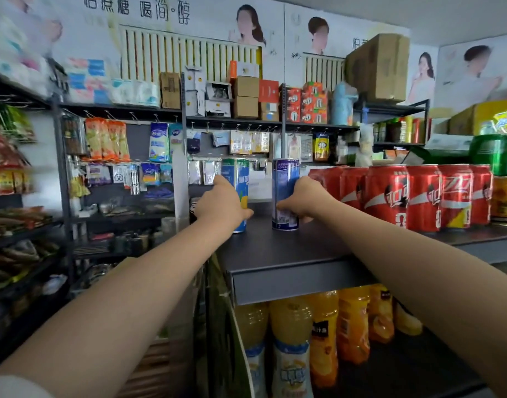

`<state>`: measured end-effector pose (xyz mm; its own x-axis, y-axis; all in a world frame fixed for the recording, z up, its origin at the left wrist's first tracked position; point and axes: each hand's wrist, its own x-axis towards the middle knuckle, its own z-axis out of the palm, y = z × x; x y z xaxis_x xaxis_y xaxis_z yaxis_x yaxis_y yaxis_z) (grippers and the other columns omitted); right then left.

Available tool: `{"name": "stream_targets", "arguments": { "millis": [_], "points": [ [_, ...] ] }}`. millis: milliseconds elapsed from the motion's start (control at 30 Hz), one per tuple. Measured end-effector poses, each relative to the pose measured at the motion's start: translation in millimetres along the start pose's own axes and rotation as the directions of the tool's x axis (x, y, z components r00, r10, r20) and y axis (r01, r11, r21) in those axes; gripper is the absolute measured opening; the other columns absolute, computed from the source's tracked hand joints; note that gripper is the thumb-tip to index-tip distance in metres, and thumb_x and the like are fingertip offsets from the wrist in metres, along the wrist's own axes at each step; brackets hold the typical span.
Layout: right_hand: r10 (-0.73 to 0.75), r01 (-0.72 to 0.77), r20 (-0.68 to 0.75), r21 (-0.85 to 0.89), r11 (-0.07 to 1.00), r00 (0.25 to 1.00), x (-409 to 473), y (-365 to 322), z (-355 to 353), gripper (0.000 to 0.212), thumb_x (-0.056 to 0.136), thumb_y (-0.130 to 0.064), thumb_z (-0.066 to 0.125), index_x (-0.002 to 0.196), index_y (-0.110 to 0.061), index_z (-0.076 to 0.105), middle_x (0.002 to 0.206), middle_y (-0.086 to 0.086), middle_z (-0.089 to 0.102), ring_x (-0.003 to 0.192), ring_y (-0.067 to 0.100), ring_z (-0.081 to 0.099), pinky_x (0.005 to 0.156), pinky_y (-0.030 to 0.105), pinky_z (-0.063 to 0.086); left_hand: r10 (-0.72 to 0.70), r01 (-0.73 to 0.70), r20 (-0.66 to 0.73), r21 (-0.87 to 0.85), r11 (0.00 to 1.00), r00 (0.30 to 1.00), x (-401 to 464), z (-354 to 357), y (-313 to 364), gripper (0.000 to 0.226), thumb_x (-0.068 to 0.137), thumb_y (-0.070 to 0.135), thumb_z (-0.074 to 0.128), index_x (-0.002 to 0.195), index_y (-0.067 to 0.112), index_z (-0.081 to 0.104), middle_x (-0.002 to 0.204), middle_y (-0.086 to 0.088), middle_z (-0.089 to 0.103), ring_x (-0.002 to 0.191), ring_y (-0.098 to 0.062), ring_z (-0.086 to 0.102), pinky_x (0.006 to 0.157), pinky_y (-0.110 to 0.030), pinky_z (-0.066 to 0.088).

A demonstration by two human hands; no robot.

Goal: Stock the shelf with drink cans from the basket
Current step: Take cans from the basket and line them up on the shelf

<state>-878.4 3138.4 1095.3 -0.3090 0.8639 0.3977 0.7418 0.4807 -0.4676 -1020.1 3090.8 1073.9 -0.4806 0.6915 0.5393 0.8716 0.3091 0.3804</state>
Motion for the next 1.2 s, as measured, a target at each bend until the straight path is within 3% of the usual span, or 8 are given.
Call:
{"name": "stream_targets", "arguments": {
  "millis": [167, 300, 433, 633, 933, 1000, 1100, 1200],
  "points": [
    [0.0, 0.004, 0.047, -0.074, 0.997, 0.999, 37, 1, 11, 0.032, 0.086, -0.026, 0.064, 0.065, -0.009, 0.047, 0.082, 0.013, 0.059, 0.078, 0.029, 0.062, 0.08, 0.038, 0.056, -0.072, 0.074, 0.024, -0.118, 0.99, 0.997, 27, 17, -3, 0.076, 0.075, 0.034, 0.077, 0.125, 0.003, 0.03, 0.119, -0.019, 0.059, 0.105, -0.036, 0.059, 0.066, -0.037, 0.039],
    [0.011, -0.006, 0.066, -0.075, 0.997, 0.998, 60, -1, 21, 0.029, 0.085, -0.029, 0.065, 0.073, -0.007, 0.051, 0.079, 0.012, 0.057, 0.076, 0.027, 0.058, 0.073, 0.036, 0.054, -0.1, 0.103, 0.024, -0.177, 0.979, 0.995, 42, 27, -6, 0.076, 0.076, 0.028, 0.076, 0.128, 0.0, 0.028, 0.122, -0.018, 0.057, 0.109, -0.035, 0.058, 0.073, -0.04, 0.044],
    [-0.007, 0.011, 0.044, -0.092, 0.996, 0.999, 73, -4, 31, 0.033, 0.085, -0.029, 0.065, 0.099, 0.0, 0.058, 0.102, 0.017, 0.064, 0.084, 0.028, 0.061, 0.073, 0.033, 0.052, -0.111, 0.109, 0.003, -0.192, 0.975, 0.994, 49, 37, -4, 0.076, 0.078, 0.024, 0.075, 0.13, -0.003, 0.028, 0.121, -0.02, 0.059, 0.11, -0.037, 0.058, 0.077, -0.04, 0.046],
    [-0.019, 0.022, 0.032, -0.08, 0.997, 0.999, 79, -2, 38, 0.047, 0.086, -0.03, 0.064, 0.117, 0.004, 0.051, 0.115, 0.019, 0.062, 0.105, 0.031, 0.061, 0.086, 0.038, 0.052, -0.112, 0.109, -0.006, -0.18, 0.978, 0.994, 54, 45, -5, 0.076, 0.079, 0.025, 0.074, 0.132, -0.001, 0.026, 0.118, -0.019, 0.06, 0.107, -0.036, 0.06, 0.077, -0.041, 0.05],
    [-0.006, 0.009, 0.061, -0.046, 0.999, 0.998, 81, 4, 36, 0.049, 0.086, -0.035, 0.063, 0.112, 0.002, 0.045, 0.112, 0.021, 0.062, 0.088, 0.03, 0.06, 0.072, 0.036, 0.049, -0.13, 0.134, 0.043, -0.11, 0.985, 0.991, 53, 43, -4, 0.087, 0.08, 0.03, 0.073, 0.139, -0.002, 0.018, 0.122, -0.018, 0.057, 0.11, -0.035, 0.058, 0.079, -0.042, 0.049],
    [-0.019, 0.022, 0.031, -0.092, 0.996, 0.999, 76, 5, 25, 0.043, 0.087, -0.036, 0.061, 0.106, 0.001, 0.05, 0.095, 0.017, 0.063, 0.088, 0.031, 0.06, 0.067, 0.032, 0.046, -0.098, 0.096, 0.032, 0.063, 0.993, 0.995, 52, 32, -3, 0.083, 0.082, 0.032, 0.07, 0.139, -0.004, 0.022, 0.123, -0.017, 0.058, 0.111, -0.034, 0.058, 0.075, -0.038, 0.048],
    [-0.066, 0.061, -0.049, -0.085, 0.995, 0.997, 59, 7, 3, 0.036, 0.089, -0.034, 0.059, 0.079, 0.0, 0.055, 0.065, 0.009, 0.055, 0.069, 0.027, 0.056, 0.056, 0.029, 0.045, 0.071, -0.07, 0.004, 0.266, 0.961, 0.997, 37, 2, 3, 0.041, 0.089, 0.029, 0.059, 0.119, 0.003, 0.05, 0.115, -0.012, 0.061, 0.1, -0.03, 0.061, 0.064, -0.031, 0.038],
    [-0.141, 0.147, -0.06, 0.102, 0.984, 0.988, 30, 7, -19, 0.033, 0.089, -0.027, 0.058, 0.088, 0.005, 0.064, 0.083, 0.02, 0.071, 0.064, 0.026, 0.062, 0.061, 0.035, 0.055, 0.308, -0.304, 0.017, 0.215, 0.928, 0.951, 6, -29, 17, 0.028, 0.092, 0.031, 0.05, 0.106, 0.008, 0.057, 0.1, -0.011, 0.062, 0.085, -0.029, 0.056, 0.065, -0.03, 0.04]
  ]
}}
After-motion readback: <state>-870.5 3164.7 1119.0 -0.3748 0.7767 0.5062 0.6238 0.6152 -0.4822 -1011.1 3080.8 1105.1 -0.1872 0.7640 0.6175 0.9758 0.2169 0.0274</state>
